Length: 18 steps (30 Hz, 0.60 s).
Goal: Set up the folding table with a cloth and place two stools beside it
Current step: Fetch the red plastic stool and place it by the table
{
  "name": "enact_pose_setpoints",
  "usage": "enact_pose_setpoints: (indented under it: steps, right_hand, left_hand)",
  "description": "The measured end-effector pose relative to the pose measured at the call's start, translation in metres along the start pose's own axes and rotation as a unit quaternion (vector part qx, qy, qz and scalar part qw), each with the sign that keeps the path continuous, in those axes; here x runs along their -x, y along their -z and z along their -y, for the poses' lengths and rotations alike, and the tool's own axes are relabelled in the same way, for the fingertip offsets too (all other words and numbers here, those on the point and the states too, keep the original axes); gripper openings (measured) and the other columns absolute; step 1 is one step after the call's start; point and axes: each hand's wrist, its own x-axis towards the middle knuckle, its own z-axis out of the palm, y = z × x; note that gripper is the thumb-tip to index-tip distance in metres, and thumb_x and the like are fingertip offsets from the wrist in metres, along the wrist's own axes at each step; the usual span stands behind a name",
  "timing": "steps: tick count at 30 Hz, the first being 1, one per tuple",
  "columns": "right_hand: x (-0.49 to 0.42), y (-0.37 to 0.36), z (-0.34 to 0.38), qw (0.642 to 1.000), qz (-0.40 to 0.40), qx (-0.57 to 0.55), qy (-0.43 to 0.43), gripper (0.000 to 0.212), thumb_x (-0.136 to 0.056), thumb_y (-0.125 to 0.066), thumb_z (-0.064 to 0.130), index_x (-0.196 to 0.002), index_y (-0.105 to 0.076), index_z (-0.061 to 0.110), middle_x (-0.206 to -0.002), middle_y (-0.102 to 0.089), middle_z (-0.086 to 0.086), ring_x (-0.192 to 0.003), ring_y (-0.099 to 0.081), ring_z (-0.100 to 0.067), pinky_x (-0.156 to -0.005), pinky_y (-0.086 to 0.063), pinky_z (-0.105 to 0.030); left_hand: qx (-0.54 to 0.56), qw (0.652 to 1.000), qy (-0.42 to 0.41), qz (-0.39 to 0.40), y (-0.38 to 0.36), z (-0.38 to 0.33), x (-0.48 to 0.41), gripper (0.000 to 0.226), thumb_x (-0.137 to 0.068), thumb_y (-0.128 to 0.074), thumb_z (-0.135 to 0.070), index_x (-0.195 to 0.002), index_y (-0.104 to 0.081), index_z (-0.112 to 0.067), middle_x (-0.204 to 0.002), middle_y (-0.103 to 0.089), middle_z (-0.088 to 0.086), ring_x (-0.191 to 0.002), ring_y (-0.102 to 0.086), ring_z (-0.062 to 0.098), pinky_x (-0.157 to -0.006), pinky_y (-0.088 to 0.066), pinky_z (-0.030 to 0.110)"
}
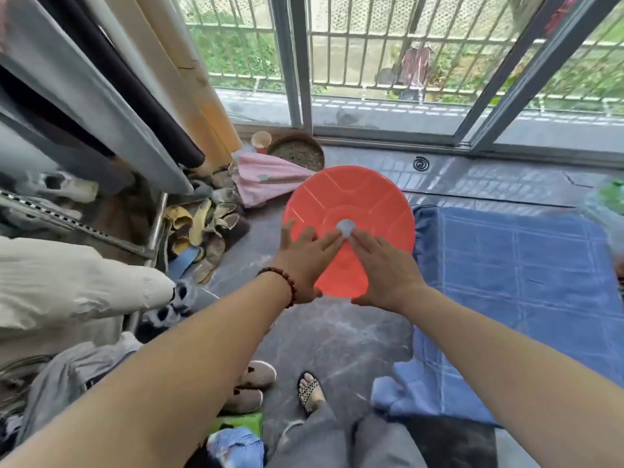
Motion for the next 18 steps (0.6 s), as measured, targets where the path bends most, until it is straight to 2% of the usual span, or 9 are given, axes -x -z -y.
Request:
enact_pose_setpoints:
  steps: [8, 18]
  right_hand:
    - [-0.020, -0.072, -0.026, 0.999, 0.042, -0.003, -0.020, 0.116, -0.063, -0.077, 0.055, -0.149, -0.011, 0.013, -0.156, -0.012, 0.003, -0.120, -0.039, -0.024, -0.101, -0.034, -0.032]
    - [-0.051, -0.221, -0.071, 0.996, 0.044, -0.042, -0.072, 0.117, -0.059, -0.079, 0.057, -0.149, -0.016, 0.016, -0.154, -0.016, 0.004, -0.113, -0.042, -0.026, -0.093, -0.043, -0.036]
  left_hand:
    - [0.010, 0.999, -0.029, 0.017, -0.063, -0.015, -0.042, 0.109, -0.069, -0.071, -0.050, -0.148, -0.003, -0.021, -0.154, -0.009, -0.008, -0.123, -0.031, 0.025, -0.100, 0.004, 0.055]
    - [-0.012, 0.995, -0.084, 0.050, -0.190, -0.041, -0.124, 0.108, -0.069, -0.072, -0.052, -0.148, -0.005, -0.020, -0.152, -0.014, -0.009, -0.122, -0.035, 0.026, -0.106, -0.004, 0.059]
